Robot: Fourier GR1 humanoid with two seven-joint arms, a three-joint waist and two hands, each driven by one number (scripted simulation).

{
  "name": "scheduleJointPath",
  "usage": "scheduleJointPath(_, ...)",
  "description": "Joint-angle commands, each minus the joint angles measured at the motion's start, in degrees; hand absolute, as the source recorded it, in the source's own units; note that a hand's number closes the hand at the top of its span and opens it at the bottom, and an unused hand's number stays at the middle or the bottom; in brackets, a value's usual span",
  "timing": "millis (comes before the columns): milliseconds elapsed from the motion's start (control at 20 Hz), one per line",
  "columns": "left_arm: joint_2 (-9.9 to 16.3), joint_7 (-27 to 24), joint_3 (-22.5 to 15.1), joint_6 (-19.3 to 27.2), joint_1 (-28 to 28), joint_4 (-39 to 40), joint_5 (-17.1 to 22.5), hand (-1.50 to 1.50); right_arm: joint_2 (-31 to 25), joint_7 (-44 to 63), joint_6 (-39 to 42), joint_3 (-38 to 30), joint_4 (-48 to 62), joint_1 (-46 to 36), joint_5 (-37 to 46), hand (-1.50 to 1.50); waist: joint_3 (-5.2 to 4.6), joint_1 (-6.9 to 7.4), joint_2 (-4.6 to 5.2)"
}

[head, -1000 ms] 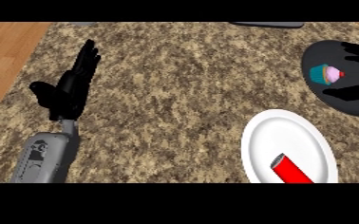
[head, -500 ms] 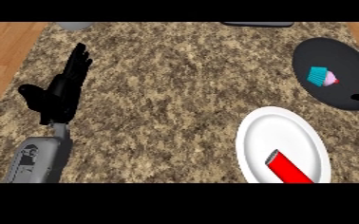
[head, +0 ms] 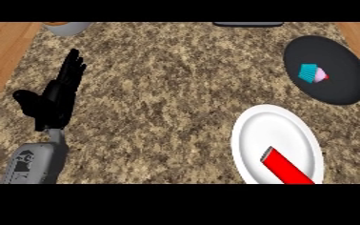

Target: Pick the cupcake from the plate and place it in the pan

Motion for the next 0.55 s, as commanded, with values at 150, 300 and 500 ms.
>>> scheduleJointPath(150,0.19,0.56,0.46,0.87,-0.4,-0.24,-0.68,0.0,-2.42,-11.08,13.99,-0.32,-2.37,7.2,-2.37,-1.5,0.0,-0.79,-0.35)
scheduleJointPath(300,0.99,1.29,1.0,-0.18,0.63,-1.49,0.21,0.0,-5.08,-8.66,18.2,0.21,-3.23,8.79,-3.33,-1.5,-0.14,-1.08,-0.72)
scheduleJointPath(500,-0.92,-0.42,-0.2,0.39,2.88,-1.15,-0.53,0.0,-3.5,-11.79,14.45,1.87,-6.18,13.44,-3.23,-1.5,-0.16,-1.04,-0.67)
